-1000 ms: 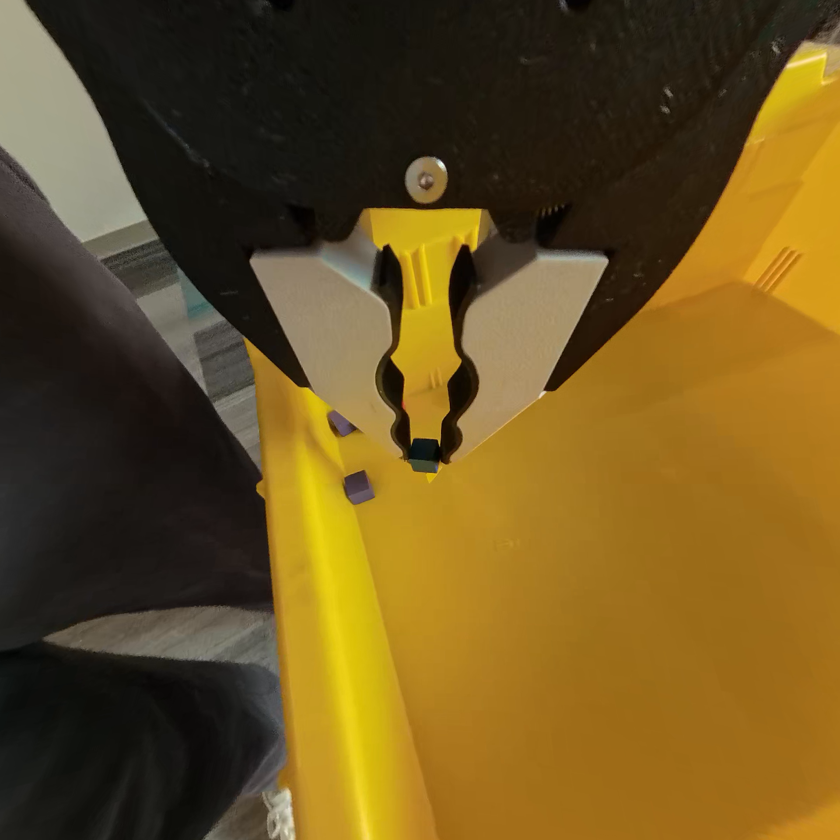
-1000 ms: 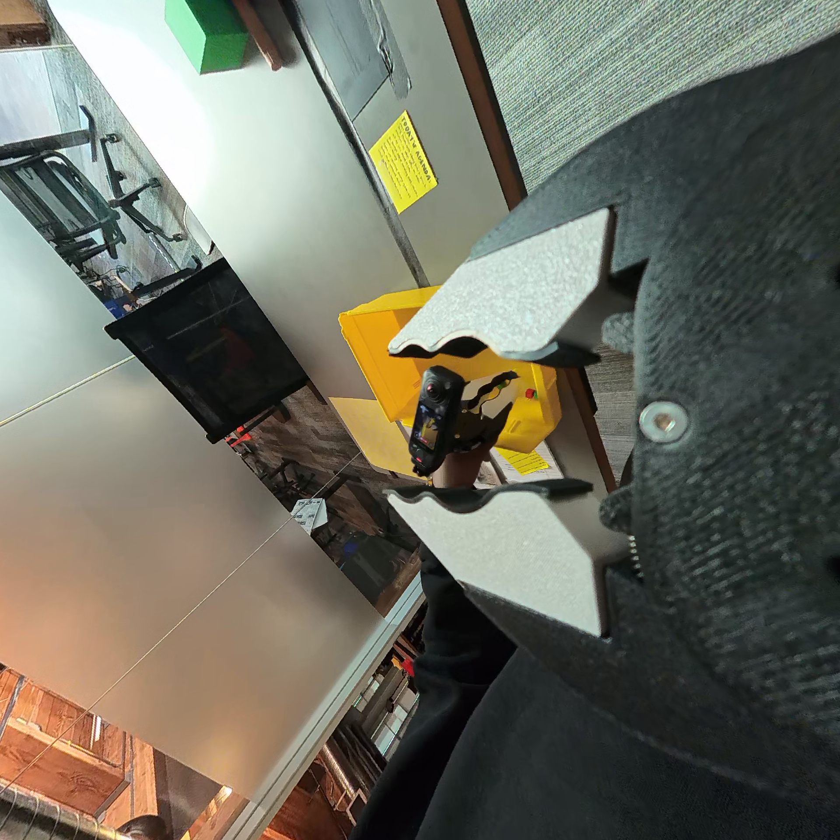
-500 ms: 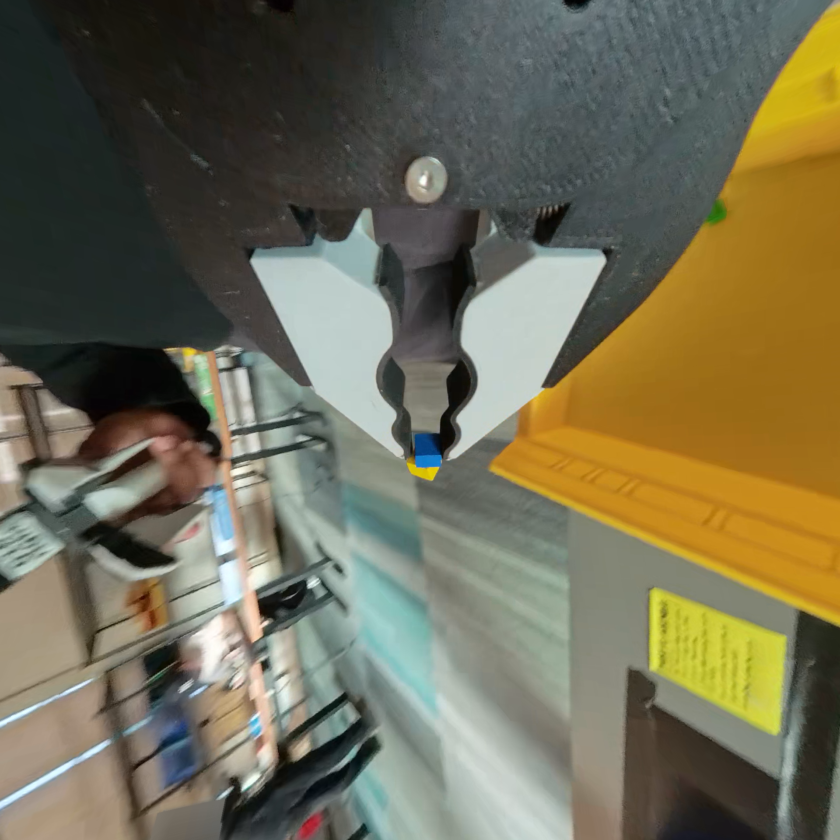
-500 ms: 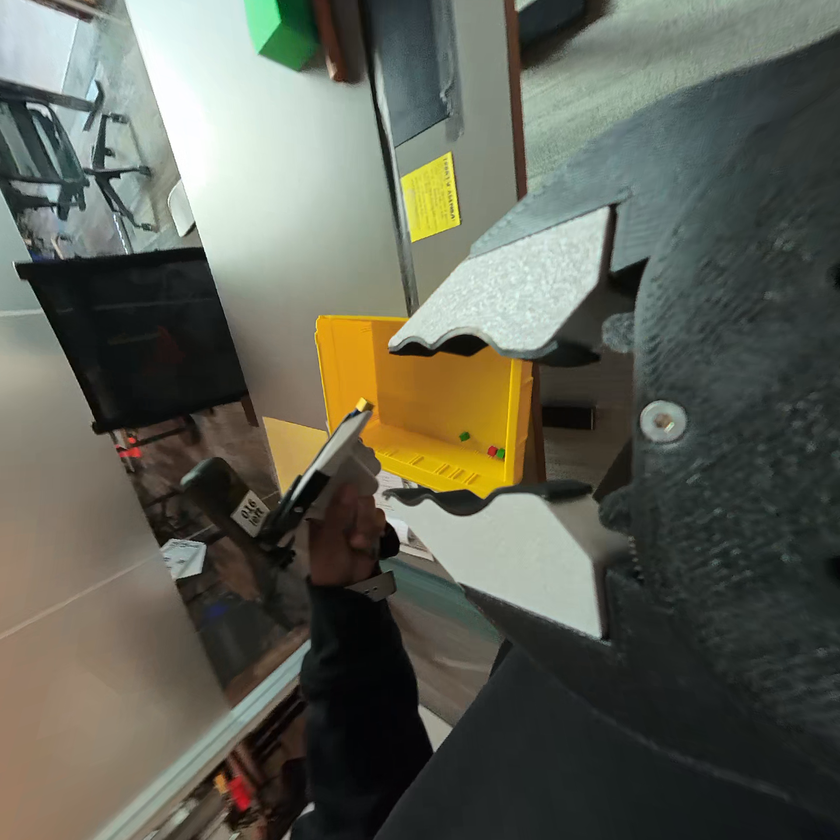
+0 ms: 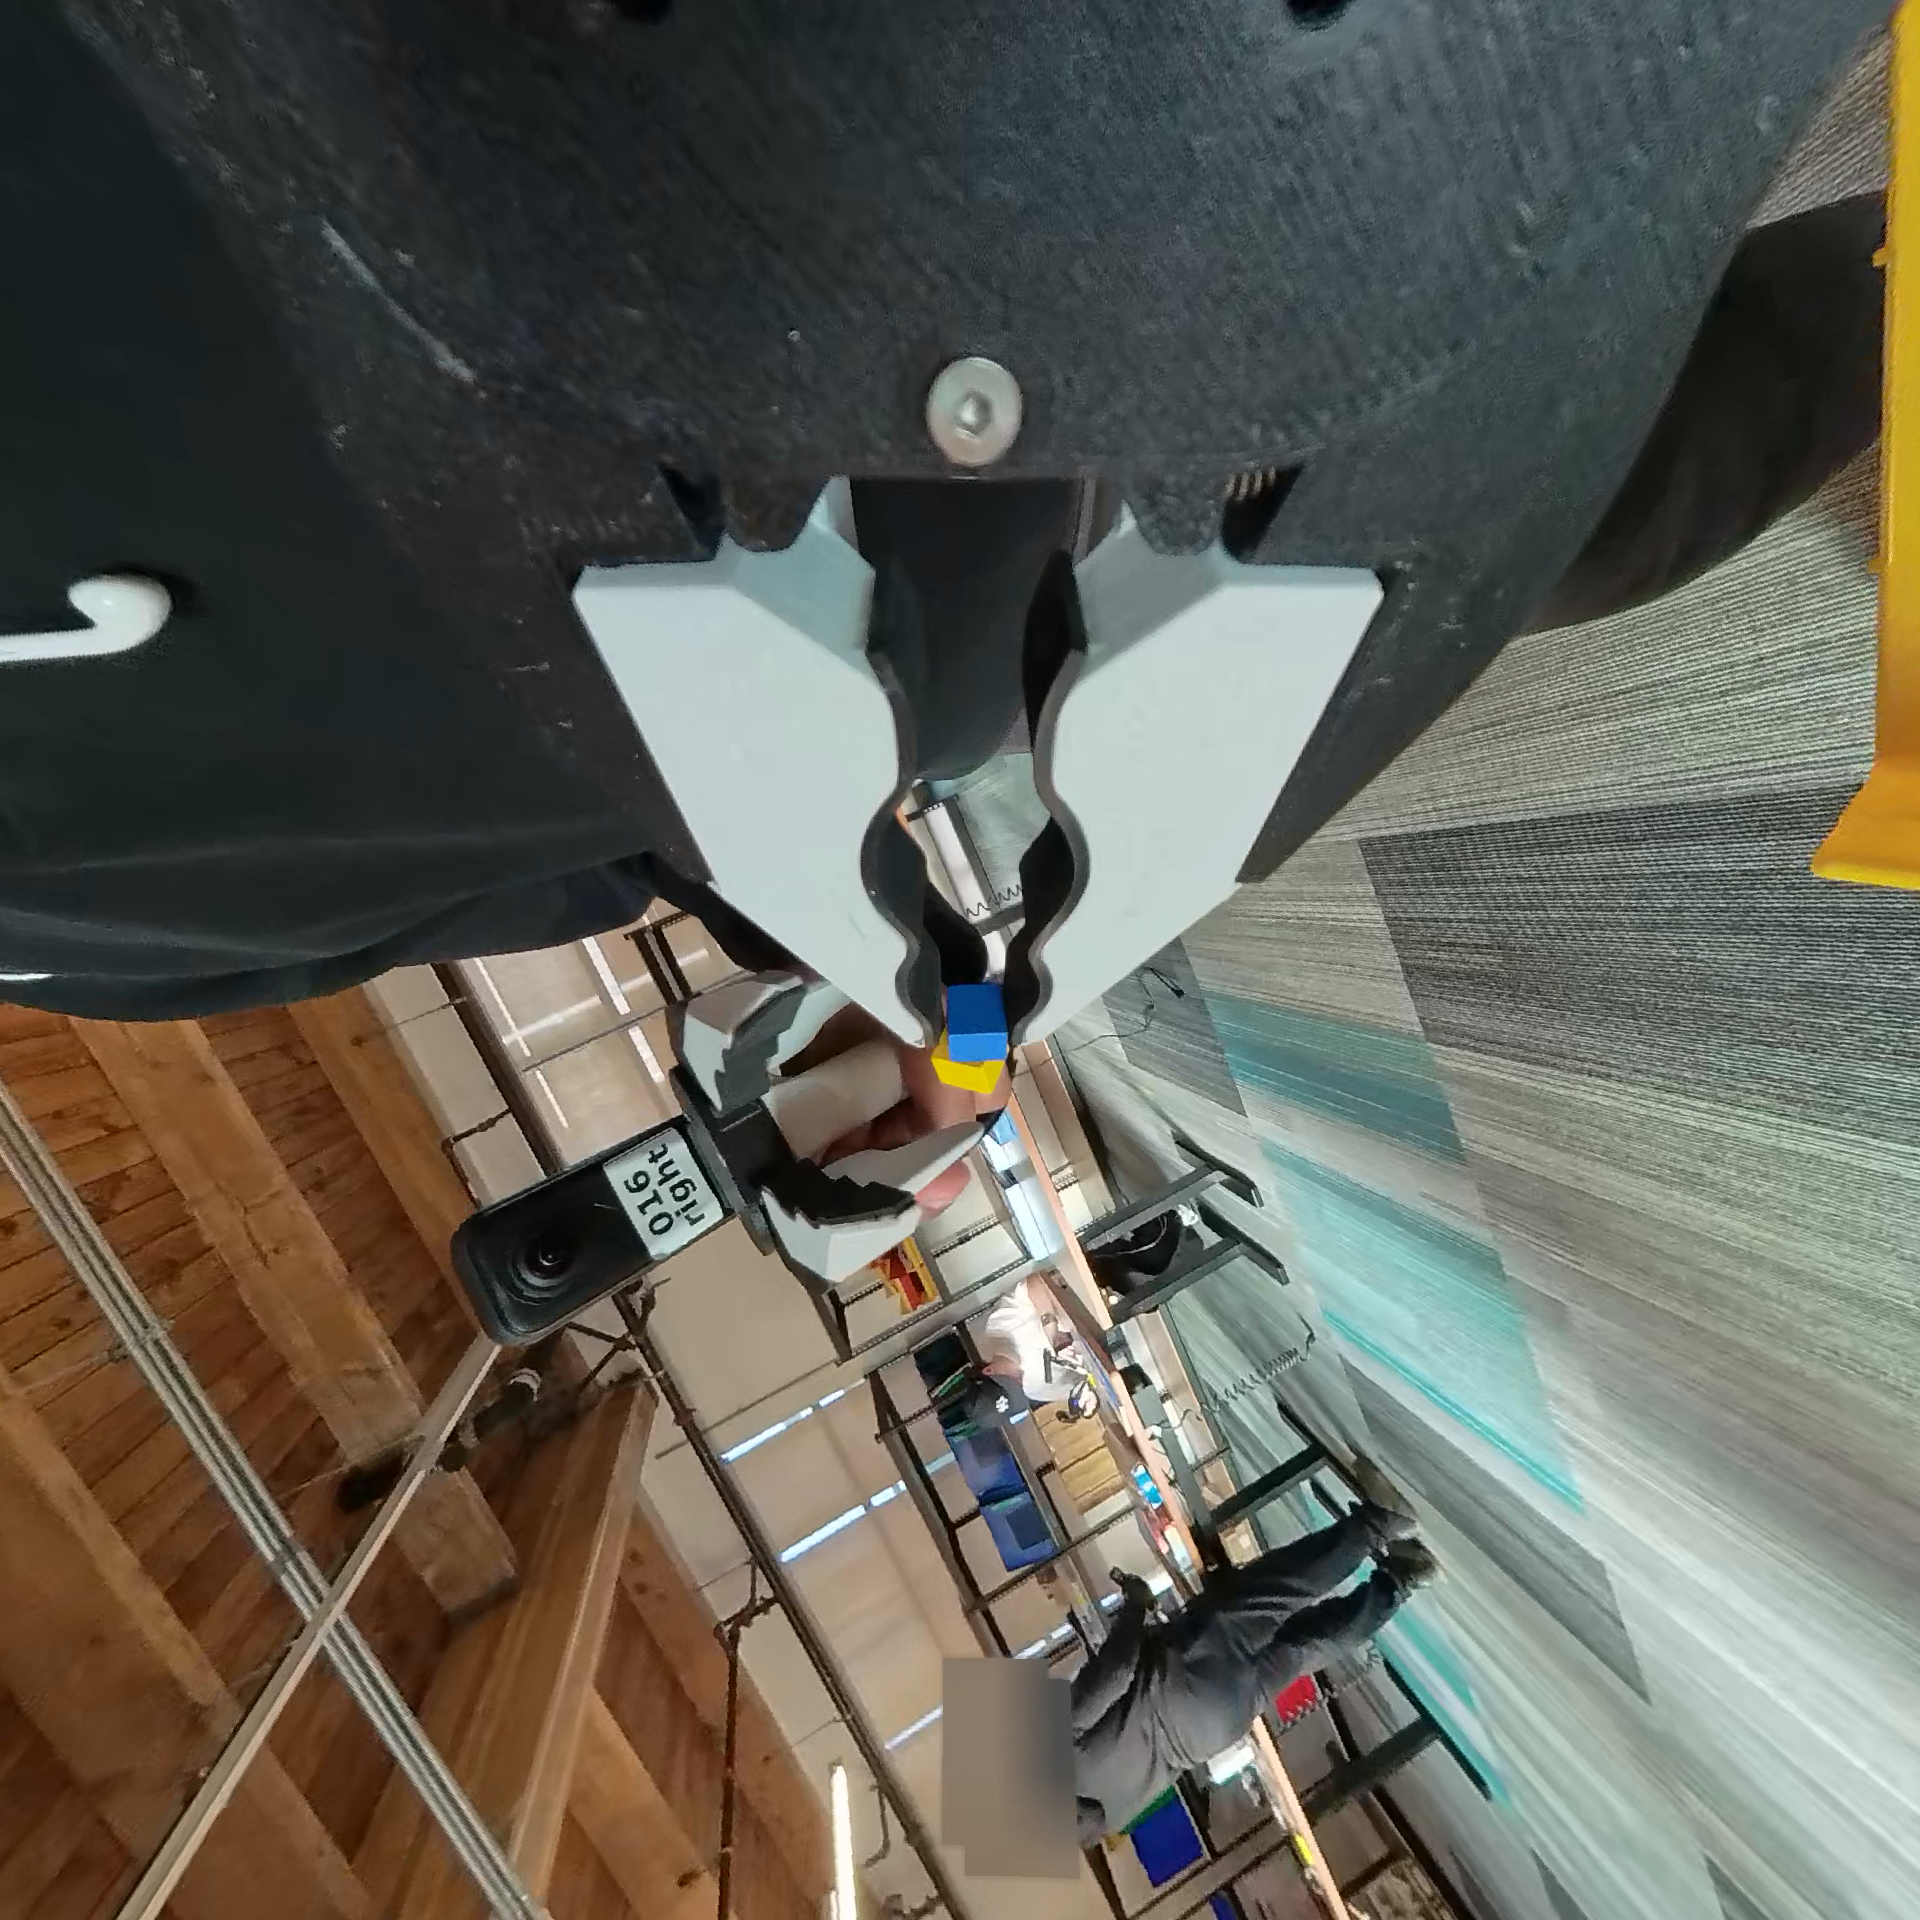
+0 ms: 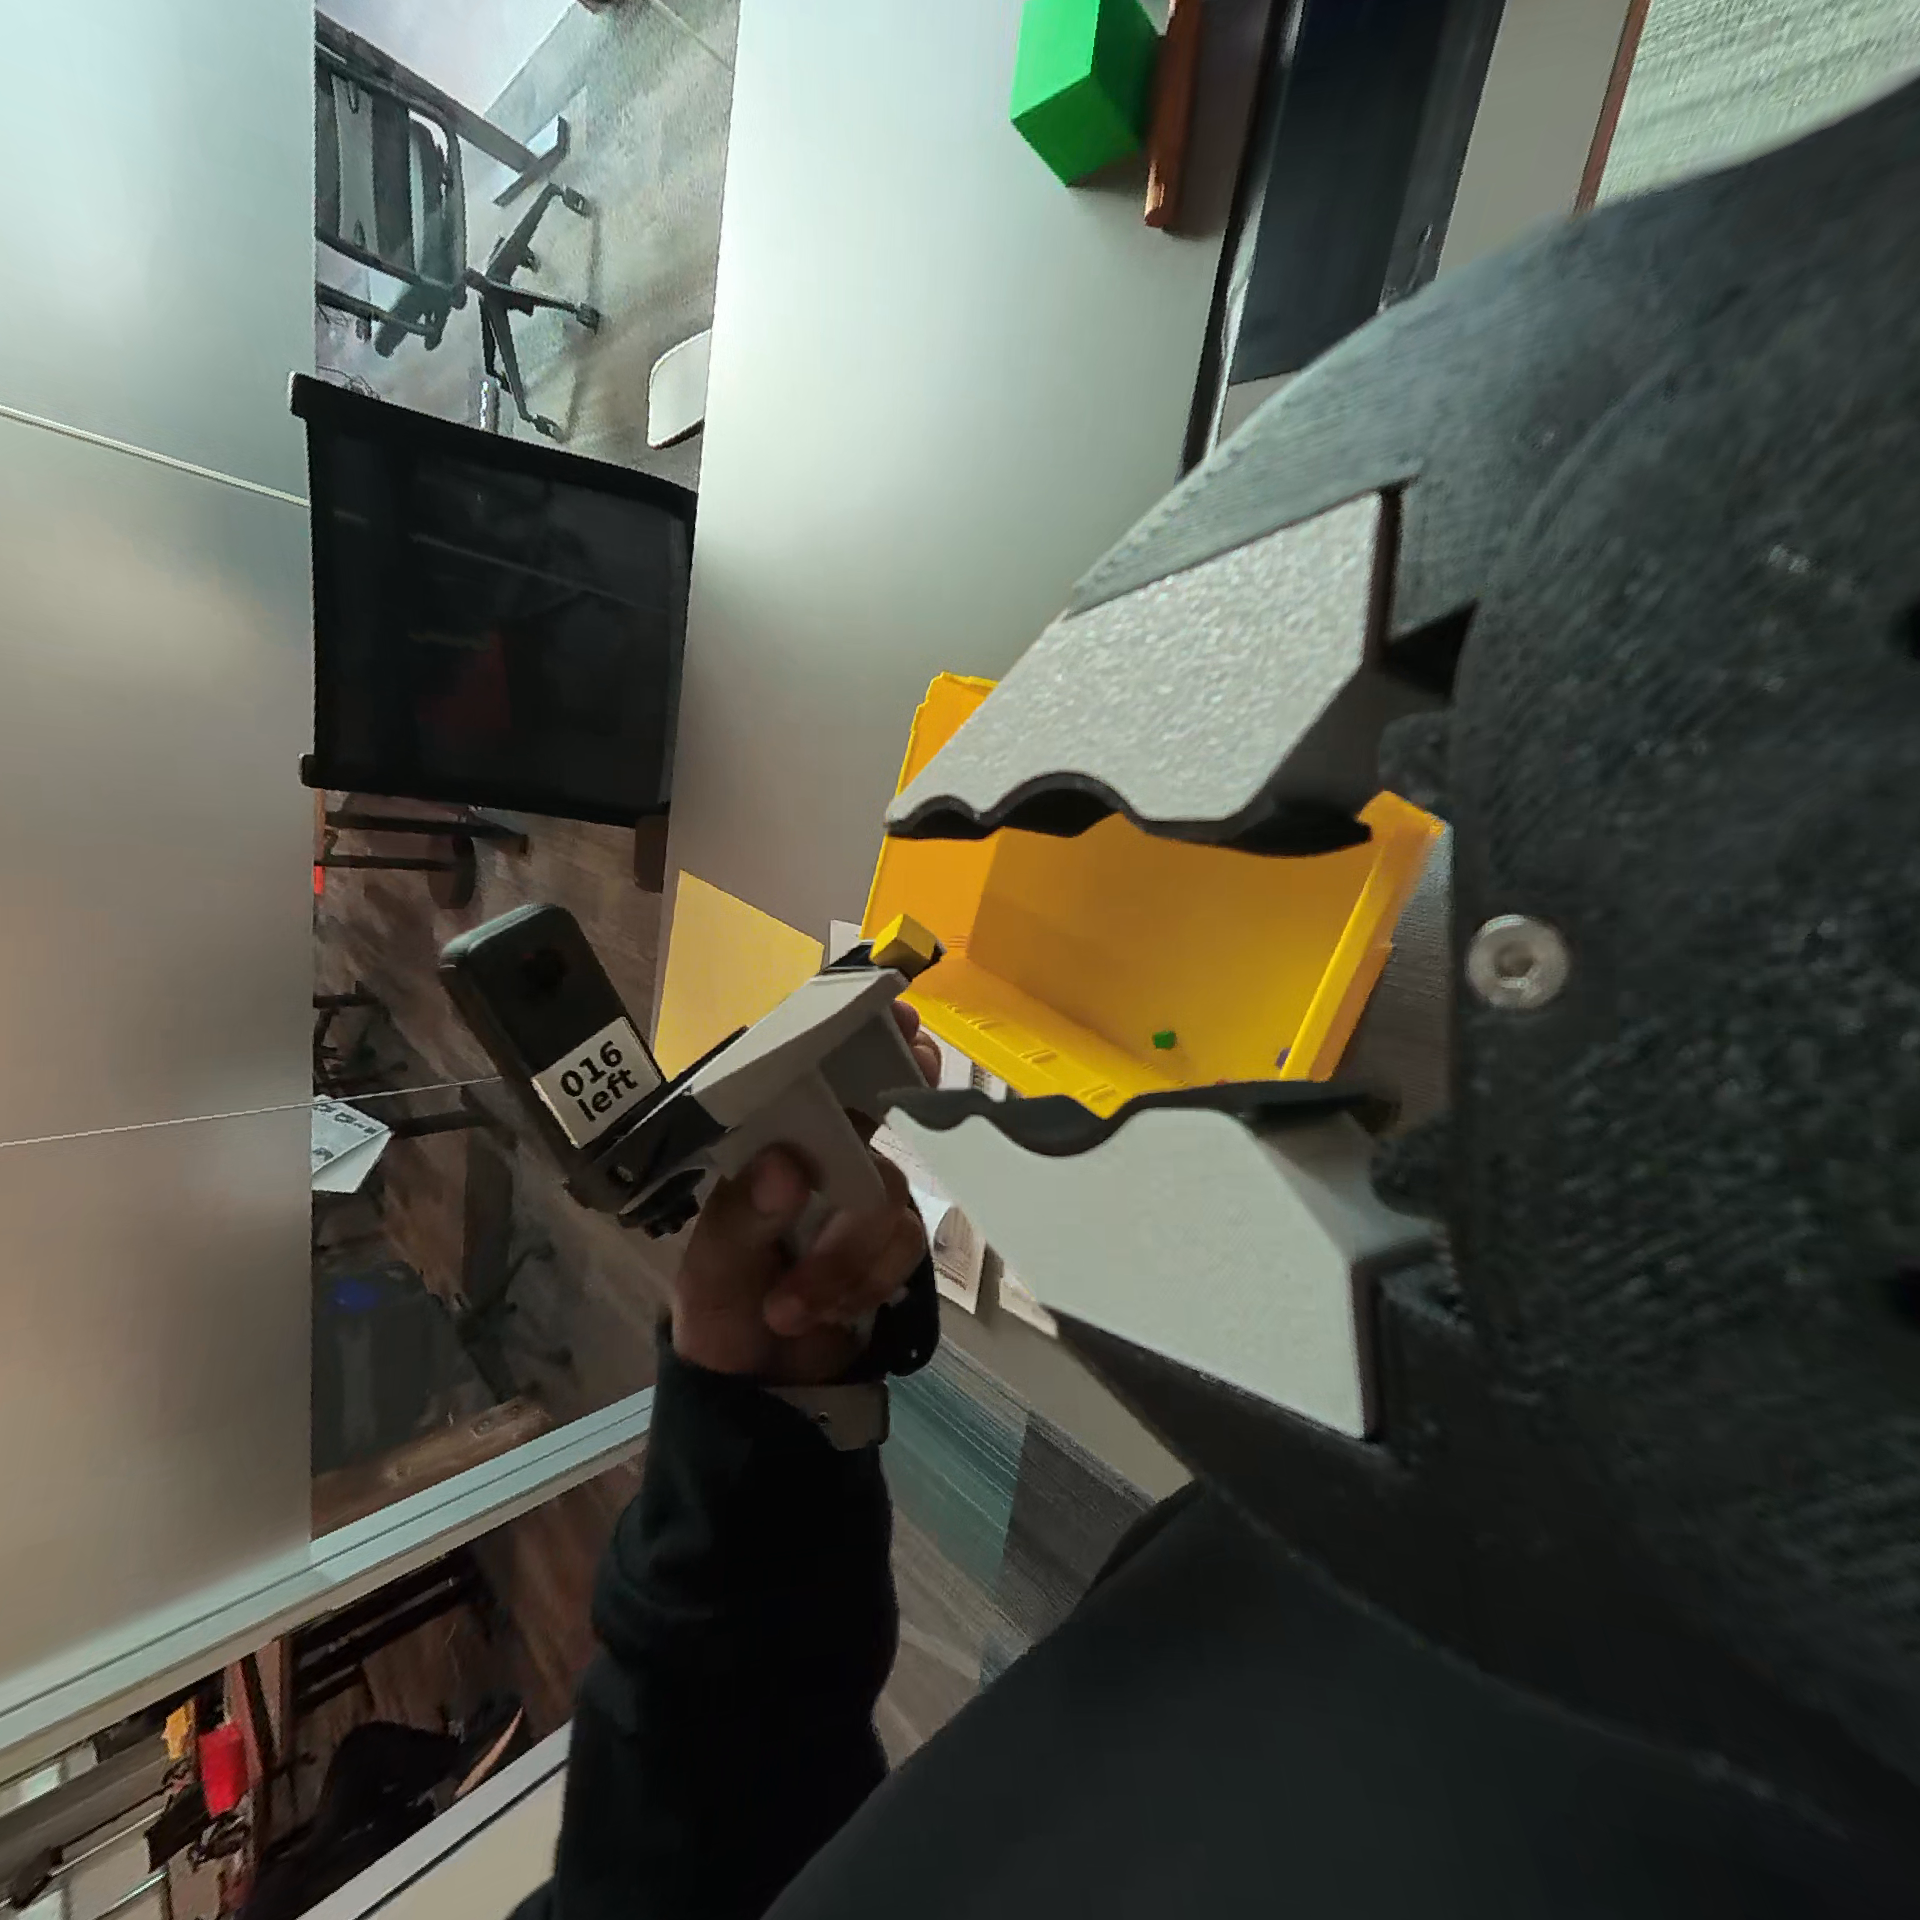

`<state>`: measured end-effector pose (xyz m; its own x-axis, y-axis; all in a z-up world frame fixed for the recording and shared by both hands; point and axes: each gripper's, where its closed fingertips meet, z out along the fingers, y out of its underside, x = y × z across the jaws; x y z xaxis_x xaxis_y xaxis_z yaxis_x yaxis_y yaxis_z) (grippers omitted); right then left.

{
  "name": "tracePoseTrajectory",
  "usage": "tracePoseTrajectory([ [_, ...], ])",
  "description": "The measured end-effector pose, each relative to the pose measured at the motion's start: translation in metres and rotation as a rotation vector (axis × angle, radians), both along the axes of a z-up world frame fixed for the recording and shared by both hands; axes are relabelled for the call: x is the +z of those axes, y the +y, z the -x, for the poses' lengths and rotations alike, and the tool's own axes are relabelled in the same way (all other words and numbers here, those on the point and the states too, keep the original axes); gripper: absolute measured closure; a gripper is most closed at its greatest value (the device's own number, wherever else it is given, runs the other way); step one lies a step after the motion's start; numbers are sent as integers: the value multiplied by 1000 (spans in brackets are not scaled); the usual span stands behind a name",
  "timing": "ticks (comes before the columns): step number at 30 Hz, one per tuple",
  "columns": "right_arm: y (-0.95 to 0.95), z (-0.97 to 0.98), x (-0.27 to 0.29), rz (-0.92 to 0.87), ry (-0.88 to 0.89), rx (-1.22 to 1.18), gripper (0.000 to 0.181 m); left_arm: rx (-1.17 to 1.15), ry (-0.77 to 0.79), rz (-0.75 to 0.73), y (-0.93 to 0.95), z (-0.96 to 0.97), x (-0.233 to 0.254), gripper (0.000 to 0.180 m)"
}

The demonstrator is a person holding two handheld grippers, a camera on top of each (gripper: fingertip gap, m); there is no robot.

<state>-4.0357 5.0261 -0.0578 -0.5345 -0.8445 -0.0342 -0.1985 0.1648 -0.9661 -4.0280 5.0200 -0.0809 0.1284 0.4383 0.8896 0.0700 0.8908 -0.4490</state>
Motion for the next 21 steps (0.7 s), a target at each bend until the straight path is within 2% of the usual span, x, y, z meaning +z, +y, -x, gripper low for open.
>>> tracePoseTrajectory([
  [13, -24, 71, 4, -30, -178, 28, 134, 130, -74, -68, 9, 69, -32, 172],
  [21, -47, 201, -19, -41, -107, 106, 135, 341, -182, -103, -44, 179, -61, 172],
])
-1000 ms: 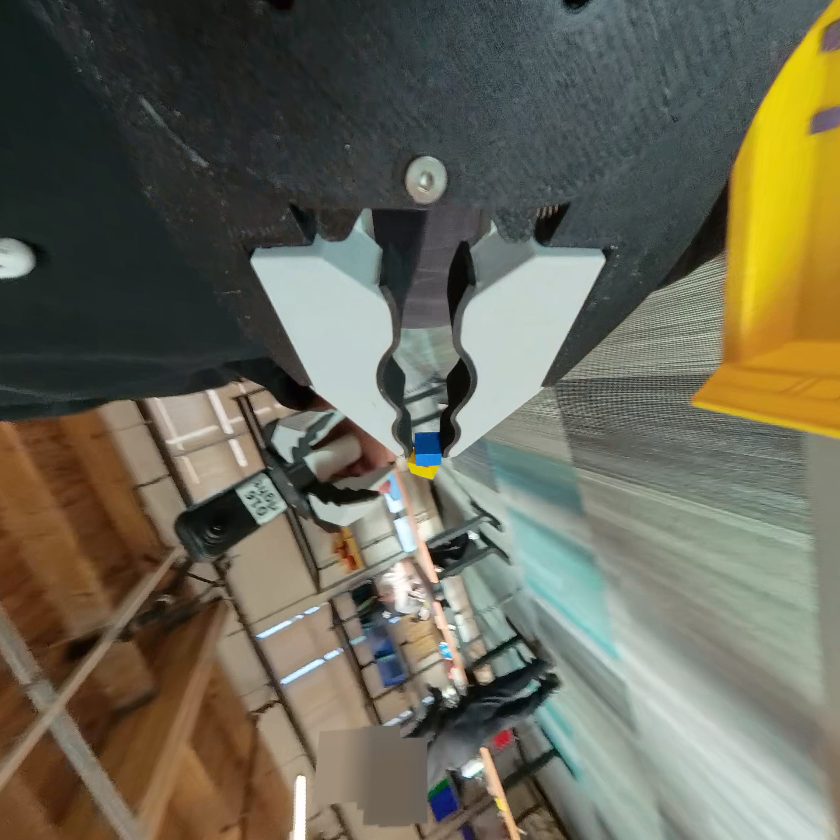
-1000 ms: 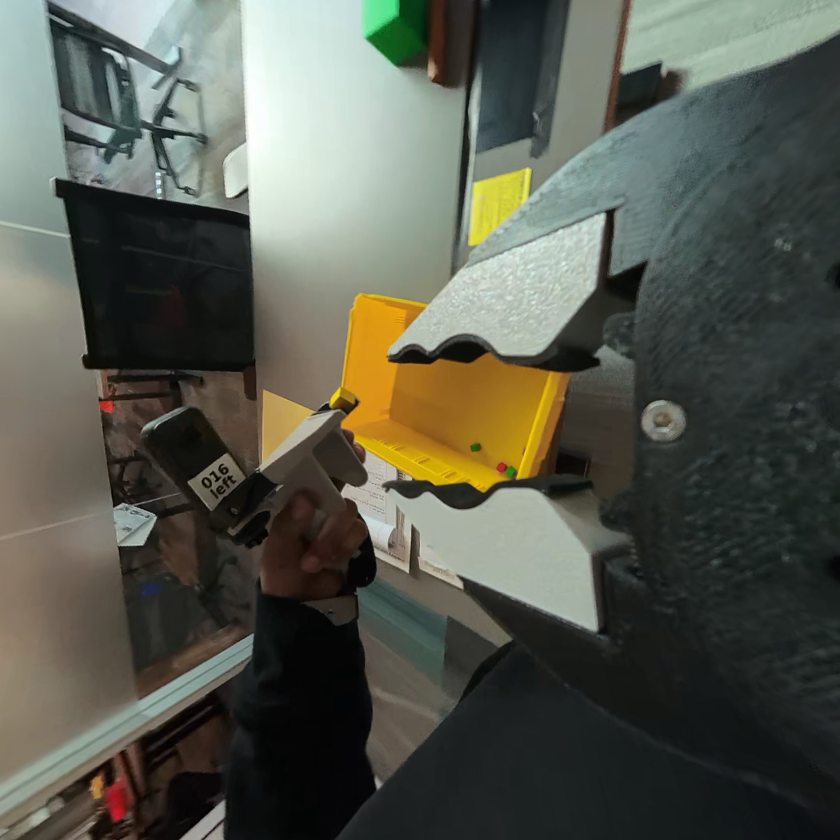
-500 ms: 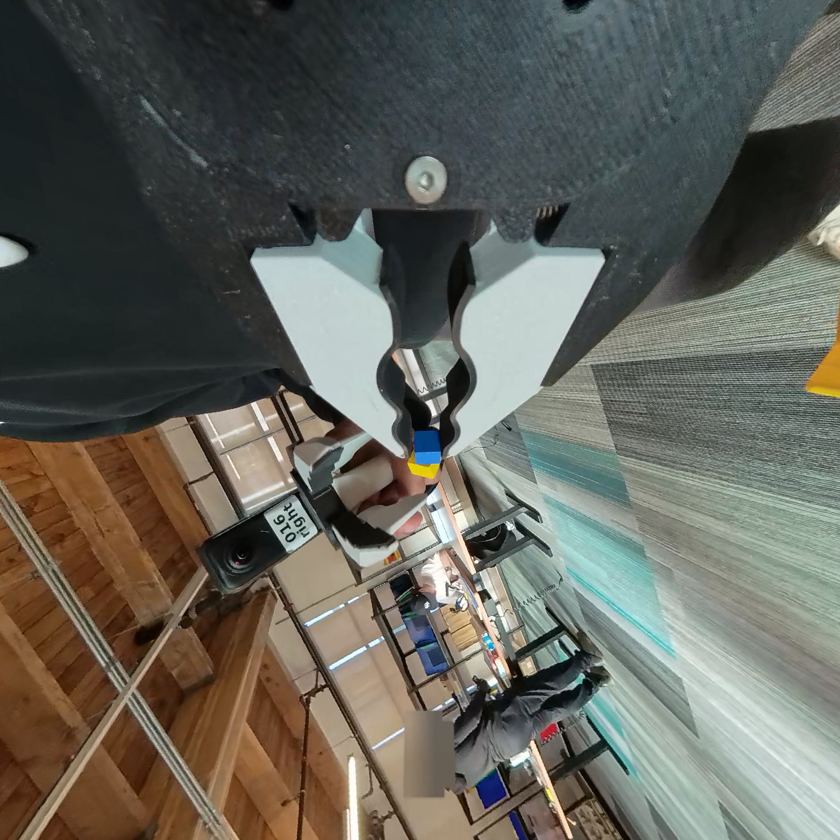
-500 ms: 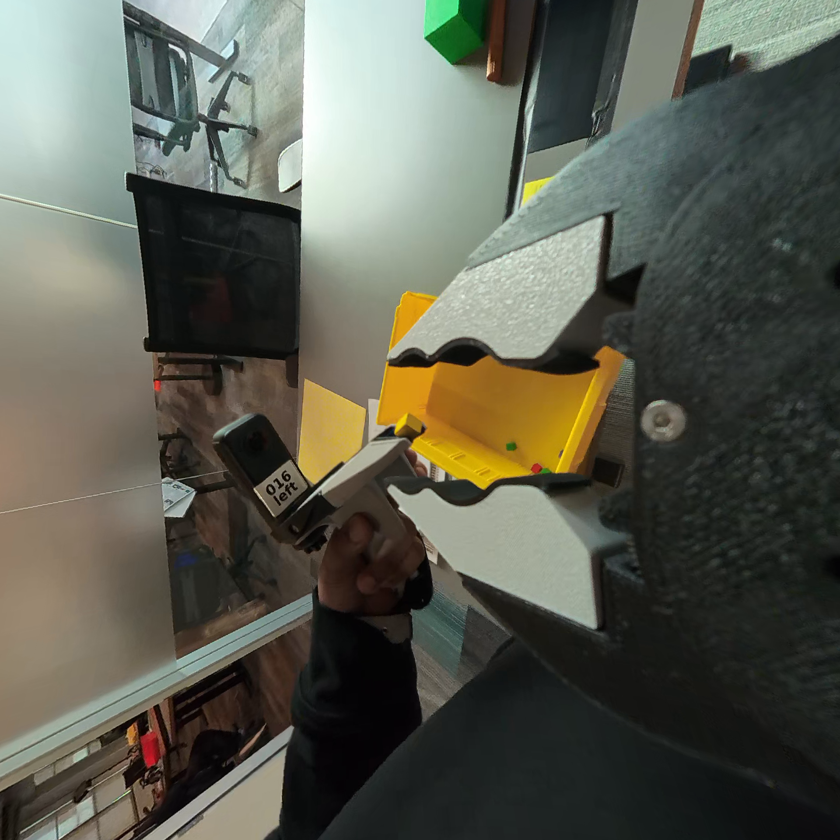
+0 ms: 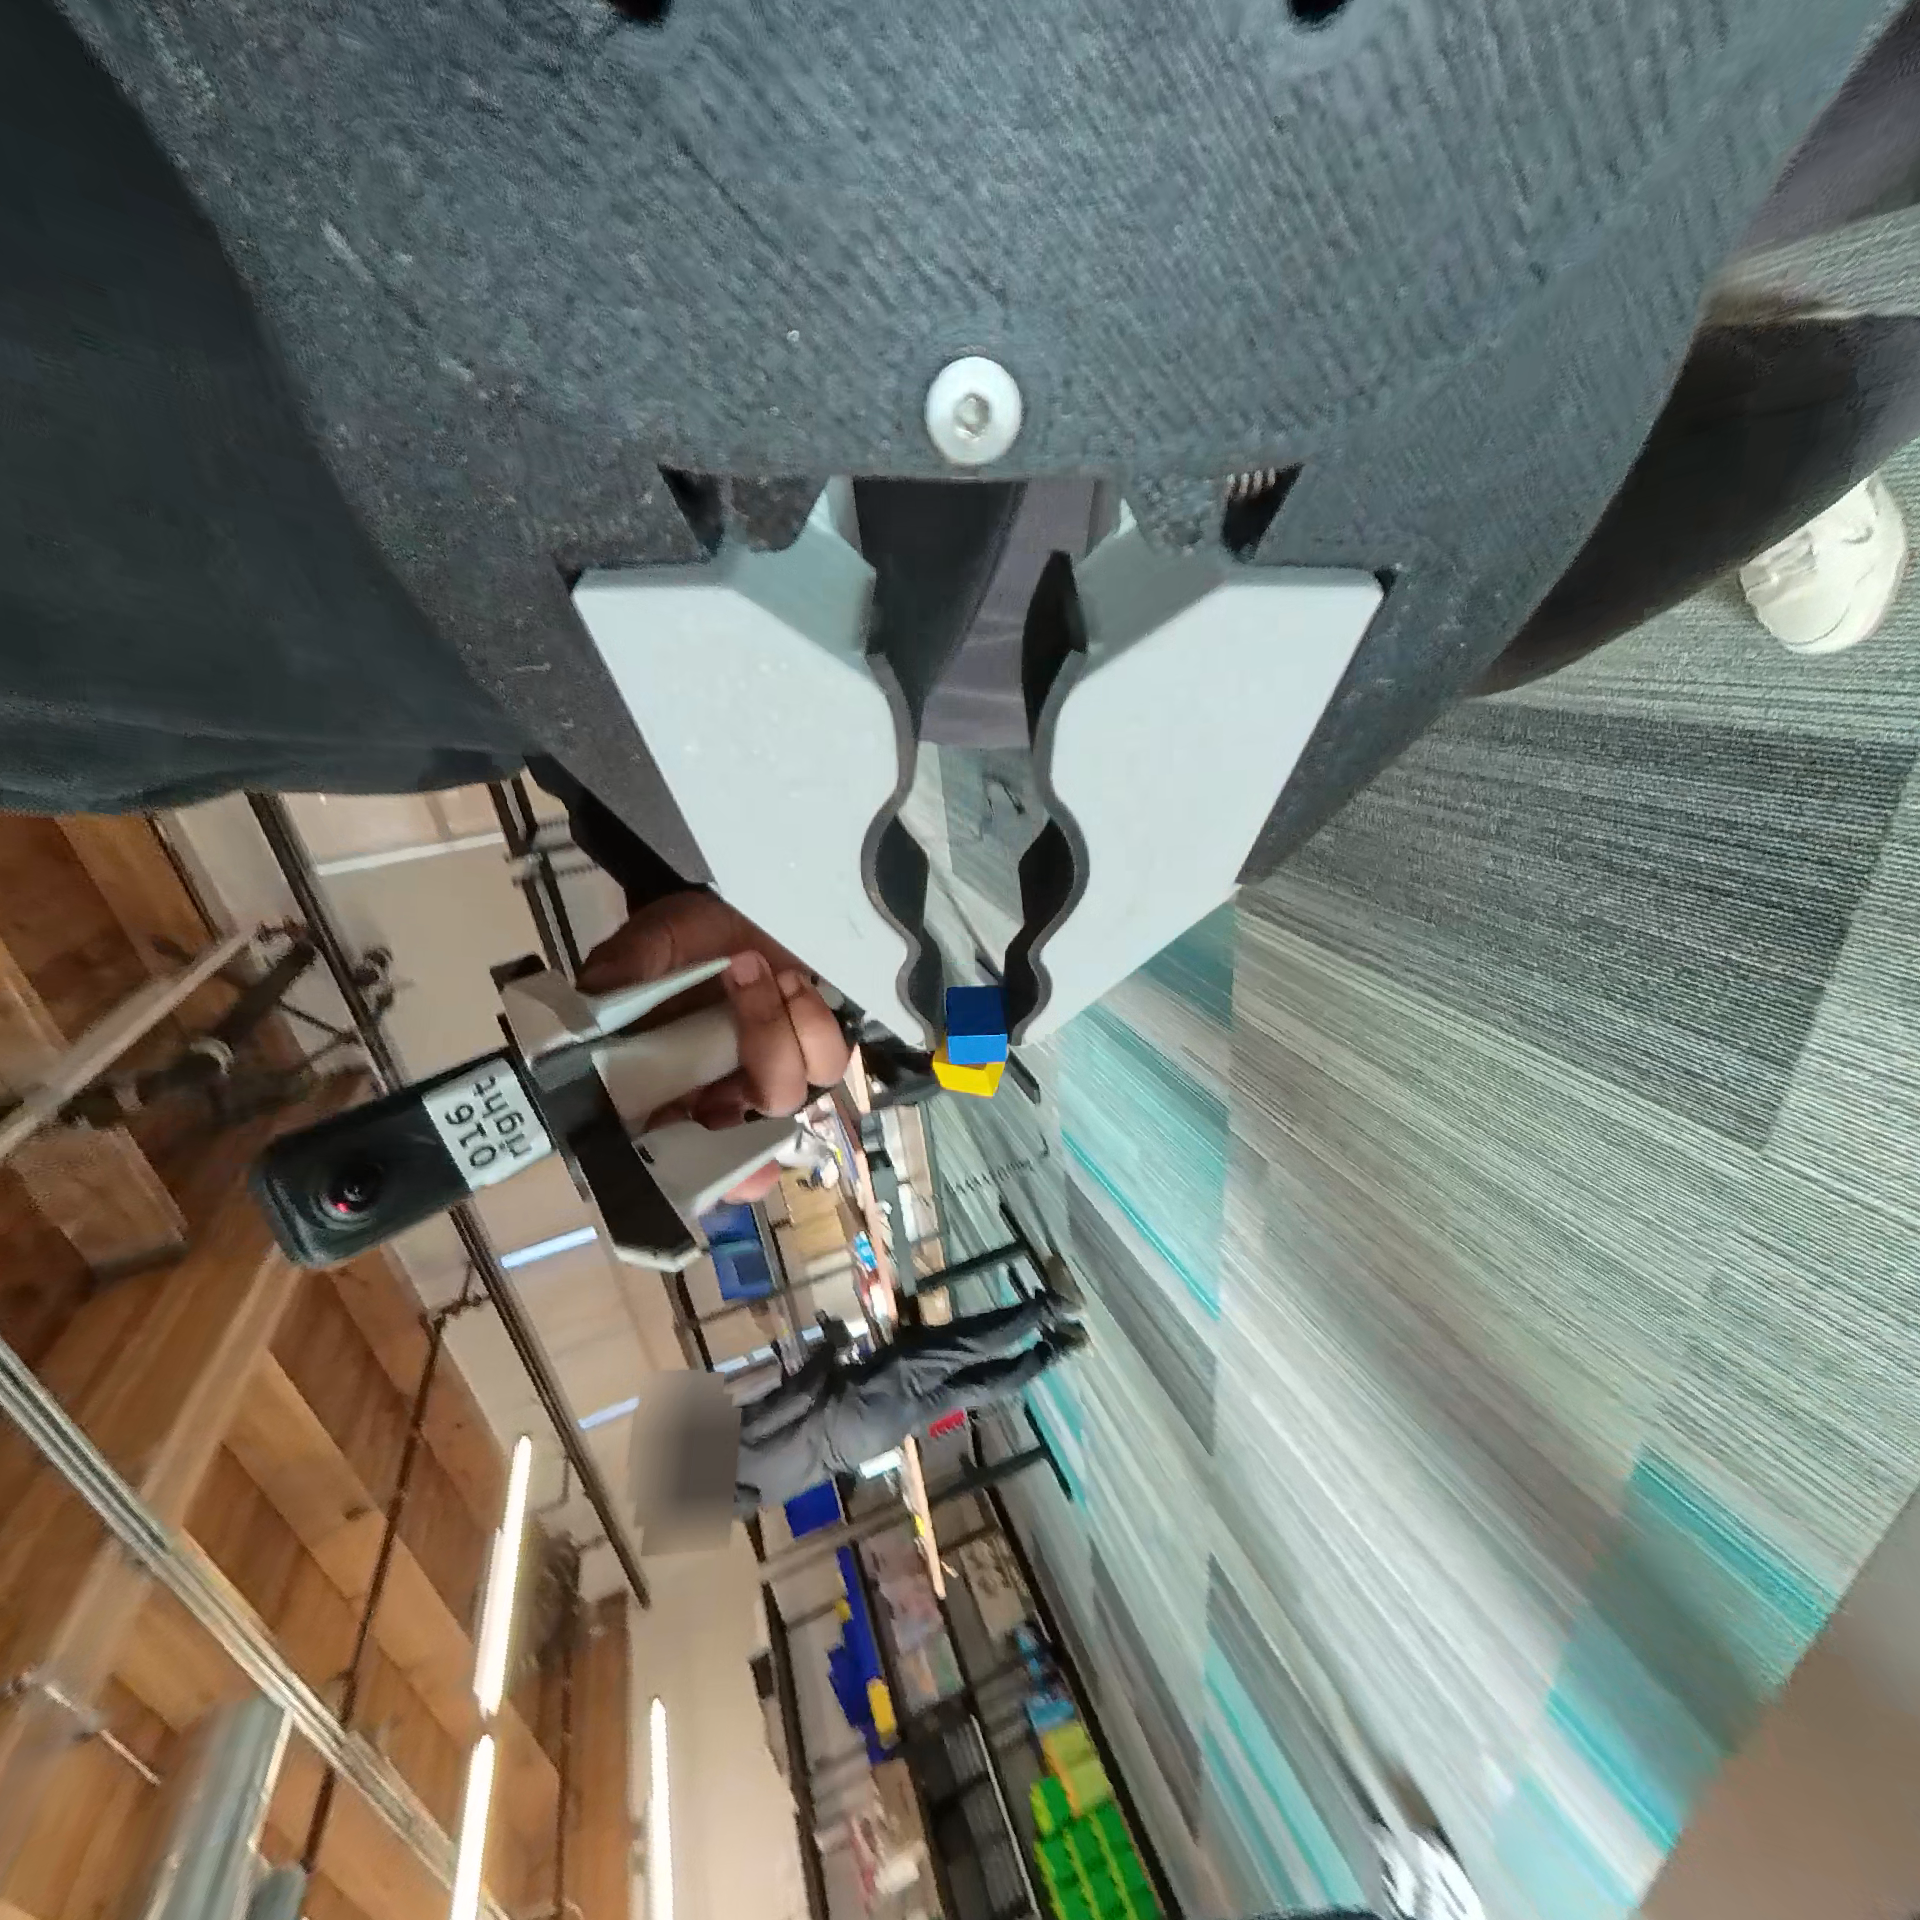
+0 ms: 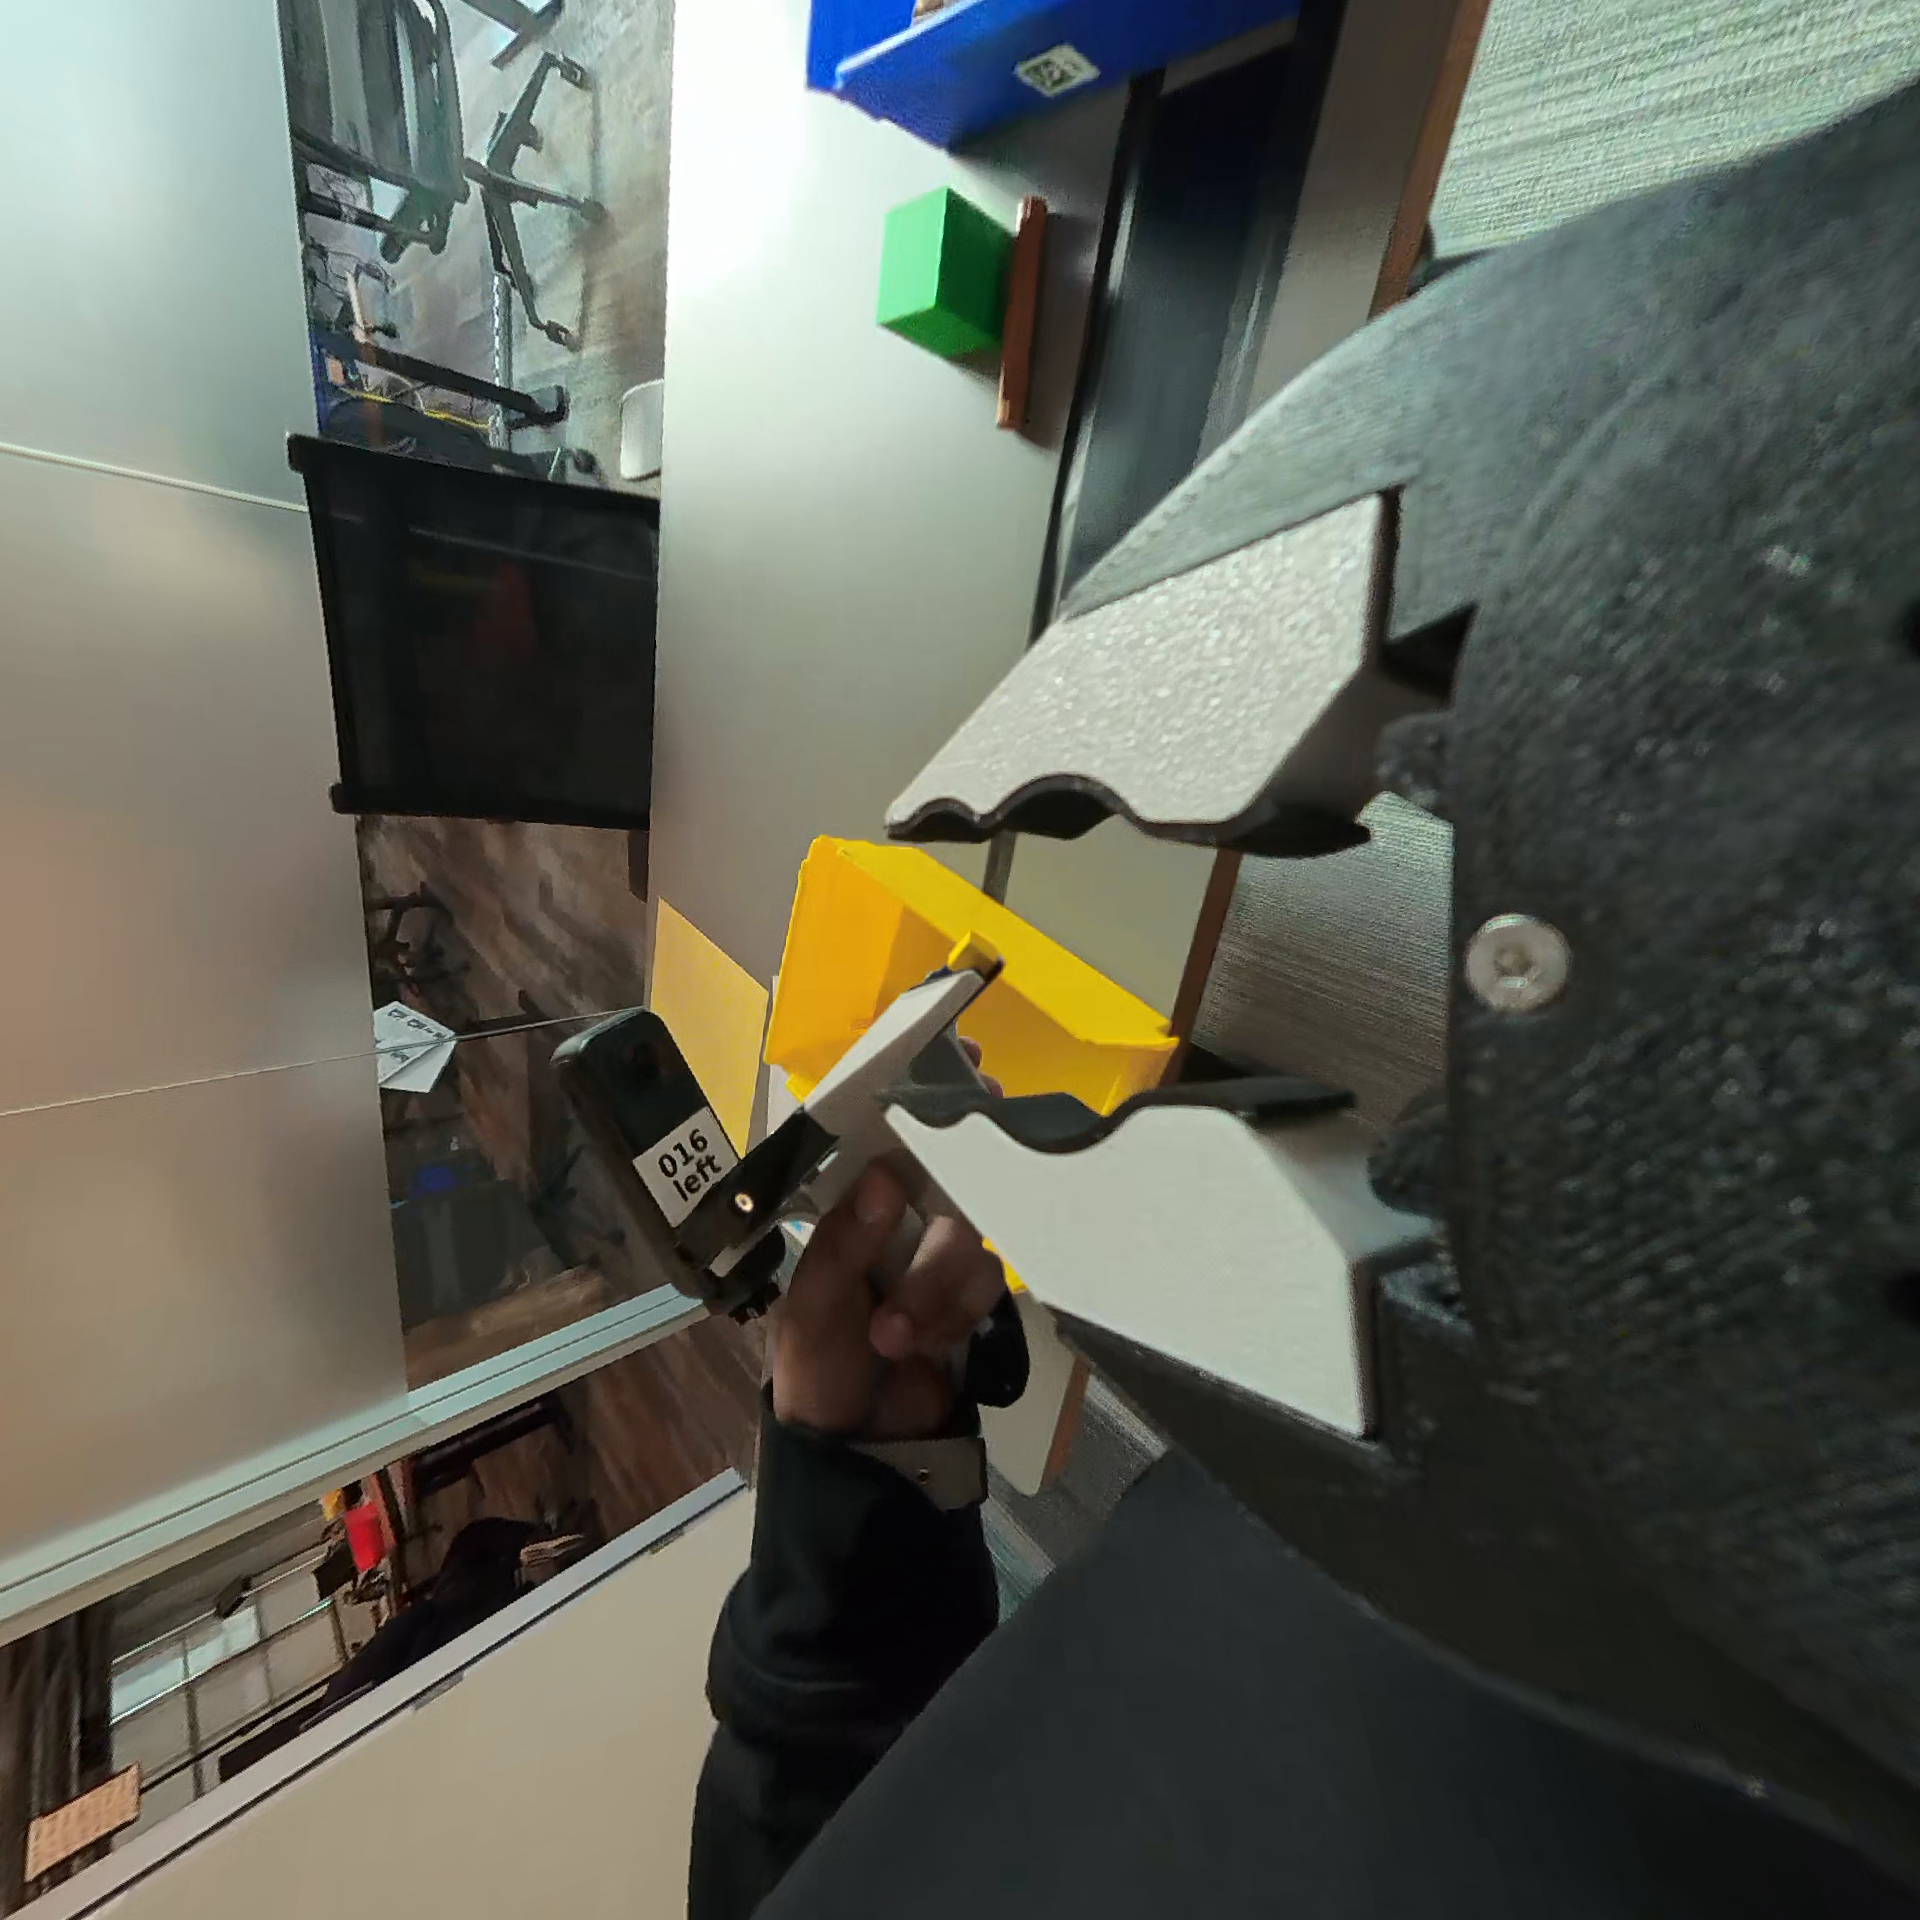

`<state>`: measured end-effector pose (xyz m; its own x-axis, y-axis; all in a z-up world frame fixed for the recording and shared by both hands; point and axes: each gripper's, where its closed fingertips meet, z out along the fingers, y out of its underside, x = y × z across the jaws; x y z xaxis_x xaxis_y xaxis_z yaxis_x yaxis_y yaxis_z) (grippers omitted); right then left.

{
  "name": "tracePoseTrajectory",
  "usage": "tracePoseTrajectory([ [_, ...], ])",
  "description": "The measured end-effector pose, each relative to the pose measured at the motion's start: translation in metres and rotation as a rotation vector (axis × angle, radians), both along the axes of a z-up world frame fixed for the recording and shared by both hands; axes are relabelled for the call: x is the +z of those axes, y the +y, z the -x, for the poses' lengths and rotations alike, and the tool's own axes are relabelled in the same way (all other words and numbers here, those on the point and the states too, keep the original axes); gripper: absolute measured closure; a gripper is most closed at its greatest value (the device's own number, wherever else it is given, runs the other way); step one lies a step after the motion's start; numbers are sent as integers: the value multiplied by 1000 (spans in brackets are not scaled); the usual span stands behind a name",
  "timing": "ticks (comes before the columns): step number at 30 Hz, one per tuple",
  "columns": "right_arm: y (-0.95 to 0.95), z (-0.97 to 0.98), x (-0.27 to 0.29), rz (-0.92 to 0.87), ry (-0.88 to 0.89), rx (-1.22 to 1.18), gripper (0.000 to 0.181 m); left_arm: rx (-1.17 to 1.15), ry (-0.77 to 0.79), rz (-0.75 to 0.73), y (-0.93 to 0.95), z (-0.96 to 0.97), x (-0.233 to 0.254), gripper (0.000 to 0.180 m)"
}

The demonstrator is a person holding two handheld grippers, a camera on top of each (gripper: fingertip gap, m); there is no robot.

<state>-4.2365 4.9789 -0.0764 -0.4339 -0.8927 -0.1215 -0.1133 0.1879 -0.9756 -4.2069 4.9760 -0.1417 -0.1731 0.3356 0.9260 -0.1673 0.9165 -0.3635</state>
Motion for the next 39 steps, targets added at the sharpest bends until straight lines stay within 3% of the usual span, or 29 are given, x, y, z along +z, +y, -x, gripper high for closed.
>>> tracePoseTrajectory([
  [14, -44, 96, -19, -209, -142, 54, 138, 304, -381, -90, -80, 31, -61, 172],
  [18, -76, 84, -21, -198, -104, 48, 138, 346, -477, -80, -136, -10, -81, 172],
  [25, -141, 49, -9, -257, -119, -37, 139, 287, -776, -19, -245, -99, -160, 172],
  [31, -159, 22, -43, -369, -21, -95, 139, 121, -1018, -18, -290, -149, -231, 171],
  [35, -171, 4, -49, -389, 28, -81, 139, 70, -1093, -9, -298, -166, -254, 171],
  [39, -177, -10, -55, -412, 47, -53, 139, 113, -1053, -50, -304, -173, -256, 171],
])
